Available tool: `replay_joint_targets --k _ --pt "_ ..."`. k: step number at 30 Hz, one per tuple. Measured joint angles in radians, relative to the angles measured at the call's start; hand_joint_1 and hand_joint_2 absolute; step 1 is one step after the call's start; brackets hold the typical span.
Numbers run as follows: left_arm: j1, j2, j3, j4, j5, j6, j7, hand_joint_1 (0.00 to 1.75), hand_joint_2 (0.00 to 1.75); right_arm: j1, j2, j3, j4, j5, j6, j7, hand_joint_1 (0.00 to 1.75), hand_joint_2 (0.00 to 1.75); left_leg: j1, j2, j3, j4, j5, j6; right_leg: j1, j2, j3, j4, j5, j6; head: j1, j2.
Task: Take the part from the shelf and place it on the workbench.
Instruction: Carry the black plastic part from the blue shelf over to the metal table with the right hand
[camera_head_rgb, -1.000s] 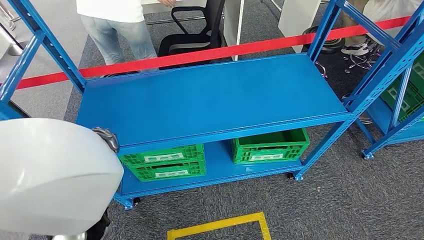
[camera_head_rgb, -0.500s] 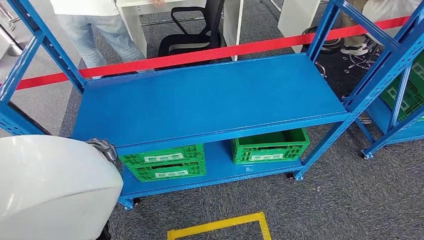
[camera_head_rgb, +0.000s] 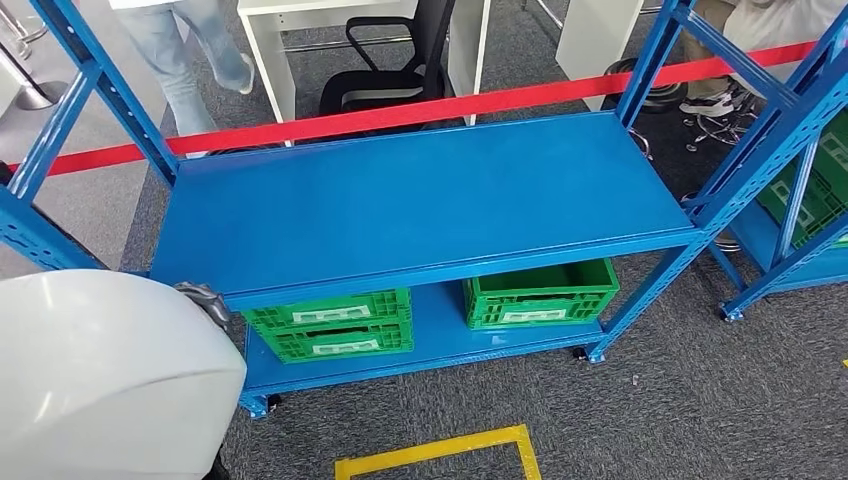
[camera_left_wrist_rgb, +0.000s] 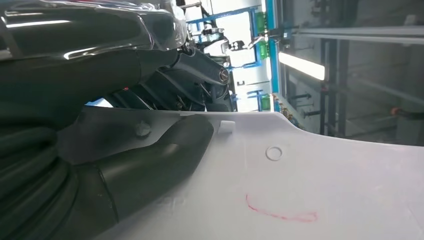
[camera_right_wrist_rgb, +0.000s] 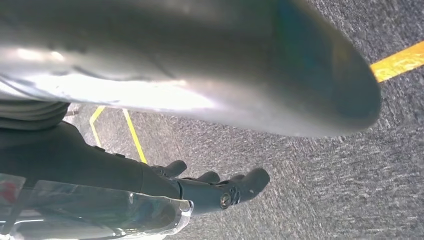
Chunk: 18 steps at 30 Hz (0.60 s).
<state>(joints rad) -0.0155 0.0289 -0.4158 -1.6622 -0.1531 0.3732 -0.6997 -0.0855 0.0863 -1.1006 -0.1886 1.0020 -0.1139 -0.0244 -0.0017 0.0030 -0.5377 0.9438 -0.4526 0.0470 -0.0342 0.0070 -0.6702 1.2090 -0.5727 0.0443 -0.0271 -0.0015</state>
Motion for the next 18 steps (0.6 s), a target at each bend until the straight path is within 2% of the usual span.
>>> replay_joint_targets --k 1,2,3,5,6,7,9,11,12,13,15,16,17,18 --pt "0.002 0.001 -0.002 0.001 -0.001 0.002 0.000 1.75 1.75 0.001 -0.002 0.000 0.000 0.000 0.000 0.000 0.00 0.00 0.002 0.001 -0.005 0.003 0.001 -0.002 -0.001 0.000 -0.015 0.050 -0.021 0.005 0.000 0.000" --pt "0.004 0.001 -0.005 0.003 -0.002 0.004 0.000 1.75 1.75 0.002 -0.003 0.000 0.000 0.000 0.000 0.000 0.00 0.00 0.005 0.002 -0.010 0.007 0.002 -0.006 -0.003 0.000 -0.014 0.067 -0.023 0.010 0.000 0.000" --pt "0.004 0.002 -0.007 0.004 -0.002 0.007 0.000 1.75 1.75 0.003 -0.004 0.000 0.000 0.000 0.000 0.000 0.00 0.00 0.010 0.003 -0.016 0.013 0.003 -0.011 -0.006 -0.001 0.009 0.040 -0.007 0.016 0.000 0.000" --pt "0.004 0.003 -0.013 0.005 -0.004 0.017 0.000 1.75 1.75 0.003 -0.005 0.000 0.000 0.001 0.000 0.000 0.00 0.00 0.021 0.002 -0.031 0.034 -0.001 -0.027 -0.015 -0.003 0.091 -0.090 0.036 0.030 0.002 0.000" --pt "0.004 0.004 -0.015 0.005 -0.005 0.024 0.000 1.75 1.75 0.002 -0.005 0.000 0.000 0.002 0.000 0.000 0.00 0.00 0.023 0.001 -0.040 0.047 -0.005 -0.037 -0.017 0.000 0.120 -0.135 0.053 0.030 0.004 0.000" --pt "0.003 0.005 -0.018 0.005 -0.007 0.032 0.000 1.75 1.75 0.001 -0.004 0.000 0.001 0.002 0.000 0.000 0.00 0.00 0.022 -0.001 -0.047 0.062 -0.008 -0.045 -0.018 0.004 0.133 -0.158 0.056 0.026 0.005 0.000" --pt "0.004 0.008 -0.021 0.005 -0.014 0.050 0.001 1.75 1.75 0.000 -0.003 0.000 0.001 0.004 0.000 0.000 0.00 0.00 0.020 -0.006 -0.060 0.079 -0.007 -0.053 -0.016 0.012 0.122 -0.146 0.054 0.002 0.006 0.000" --pt "0.005 0.012 -0.022 0.005 -0.021 0.068 0.001 1.75 1.75 -0.002 -0.001 0.000 0.002 0.006 0.000 0.000 0.00 0.00 0.022 -0.009 -0.070 0.091 -0.016 -0.057 -0.016 0.009 0.108 -0.143 0.054 -0.020 0.004 0.000" --pt "0.004 0.015 -0.024 0.005 -0.025 0.077 0.001 1.75 1.75 -0.003 0.000 0.000 0.002 0.007 0.000 0.000 0.00 0.00 0.023 -0.008 -0.079 0.112 -0.040 -0.059 -0.016 0.007 0.101 -0.143 0.060 -0.029 0.003 0.000" --pt "0.003 0.018 -0.025 0.006 -0.027 0.082 0.001 1.75 1.75 -0.004 0.001 0.000 0.002 0.008 0.000 0.002 0.00 0.00 0.024 -0.008 -0.094 0.152 -0.079 -0.060 -0.015 0.004 0.091 -0.143 0.068 -0.037 0.002 0.000" --pt "0.001 0.024 -0.026 0.006 -0.031 0.091 0.001 1.75 1.75 -0.005 0.001 0.000 0.002 0.010 0.000 0.004 0.00 0.00 0.024 -0.008 -0.136 0.280 -0.171 -0.061 -0.009 0.001 0.069 -0.143 0.085 -0.046 0.000 0.000" --pt "0.000 0.026 -0.027 0.007 -0.032 0.093 0.001 1.75 1.75 -0.005 0.001 0.000 0.002 0.011 0.000 0.006 0.00 0.00 0.023 -0.008 -0.150 0.337 -0.199 -0.060 -0.005 -0.001 0.056 -0.143 0.094 -0.048 0.000 0.000" --pt "0.000 0.028 -0.028 0.007 -0.033 0.094 0.001 1.75 1.75 -0.005 0.001 0.000 0.002 0.011 0.000 0.007 0.00 0.00 0.022 -0.008 -0.150 0.366 -0.206 -0.056 -0.001 -0.002 0.045 -0.143 0.103 -0.049 0.000 0.000" --pt "0.000 0.029 -0.029 0.008 -0.033 0.095 0.001 1.75 1.75 -0.005 0.001 0.000 0.002 0.011 0.000 0.007 0.00 0.00 0.019 -0.008 -0.130 0.358 -0.195 -0.050 0.004 -0.003 0.034 -0.142 0.111 -0.050 0.000 0.000"
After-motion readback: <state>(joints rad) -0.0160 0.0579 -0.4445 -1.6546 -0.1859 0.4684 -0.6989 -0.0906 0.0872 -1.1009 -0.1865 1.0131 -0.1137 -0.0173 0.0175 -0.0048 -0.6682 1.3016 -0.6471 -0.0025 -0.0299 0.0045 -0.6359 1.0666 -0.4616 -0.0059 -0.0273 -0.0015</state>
